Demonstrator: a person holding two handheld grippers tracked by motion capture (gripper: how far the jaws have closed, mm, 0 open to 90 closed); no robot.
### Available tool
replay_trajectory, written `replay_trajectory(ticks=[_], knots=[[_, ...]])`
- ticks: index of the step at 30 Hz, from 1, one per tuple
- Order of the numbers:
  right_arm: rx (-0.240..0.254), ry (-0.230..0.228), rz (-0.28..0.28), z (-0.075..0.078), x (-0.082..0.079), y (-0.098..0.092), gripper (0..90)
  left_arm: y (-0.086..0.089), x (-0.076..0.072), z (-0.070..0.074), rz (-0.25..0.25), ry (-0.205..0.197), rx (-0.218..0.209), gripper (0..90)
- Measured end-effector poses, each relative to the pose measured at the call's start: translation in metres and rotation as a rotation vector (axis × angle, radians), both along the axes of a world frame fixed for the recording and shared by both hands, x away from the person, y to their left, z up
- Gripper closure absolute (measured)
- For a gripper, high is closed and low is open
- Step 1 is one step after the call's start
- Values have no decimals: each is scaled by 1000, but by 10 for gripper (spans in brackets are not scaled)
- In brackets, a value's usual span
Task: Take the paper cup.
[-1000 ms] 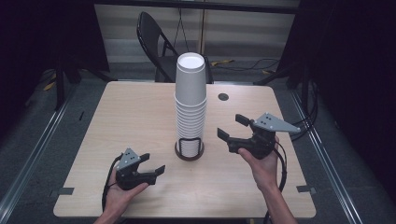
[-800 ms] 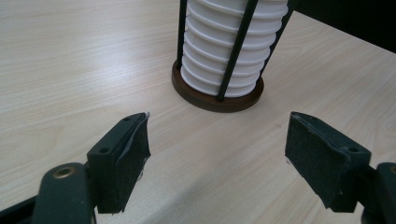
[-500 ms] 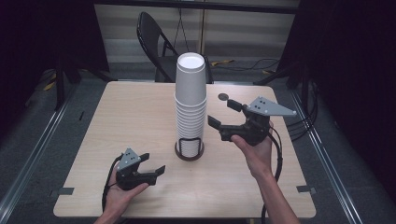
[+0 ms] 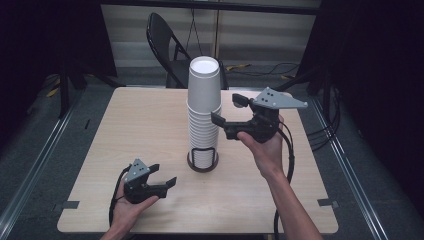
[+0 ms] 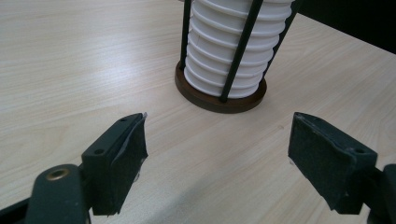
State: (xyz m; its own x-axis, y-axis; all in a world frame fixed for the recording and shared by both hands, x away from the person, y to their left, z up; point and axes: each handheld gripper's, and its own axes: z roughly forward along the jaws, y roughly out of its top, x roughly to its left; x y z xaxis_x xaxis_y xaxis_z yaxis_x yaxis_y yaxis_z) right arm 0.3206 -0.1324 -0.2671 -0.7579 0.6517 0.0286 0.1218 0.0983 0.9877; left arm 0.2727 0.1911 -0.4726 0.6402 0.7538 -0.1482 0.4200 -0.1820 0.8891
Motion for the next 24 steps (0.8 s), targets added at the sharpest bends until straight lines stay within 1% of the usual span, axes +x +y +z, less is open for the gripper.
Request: replay_trajectory(ticks=[2,4,5,6,7,8,12,17,20,21,24], knots=[[9,5,-3,4,7,4,131,0,0,0,-1,1,-1,192],[15,4,0,4,10,5,131,0,0,0,-1,1,-1,192],[10,7,-1,5,15,8,130,0,0,0,-2,1,0,192],[10,7,-1,5,15,8,130,0,0,0,-2,2,0,192],[9,8,2,6,20,11,130,1,0,-1,-1,4,1,192],[9,8,2,6,20,11,130,1,1,-1,-1,4,2,192],[1,8,-1,5,31,18,130,2,1,-1,0,3,0,195],[6,15,16,5,38,25,127,2,1,-1,-2,2,-1,198],[-8,17,17,5,43,31,121,2,1,-1,-4,2,3,198],[-12,25,16,4,45,34,107,2,1,-1,-3,3,2,201],[-12,28,16,2,48,39,94,3,1,-1,-3,3,3,201]])
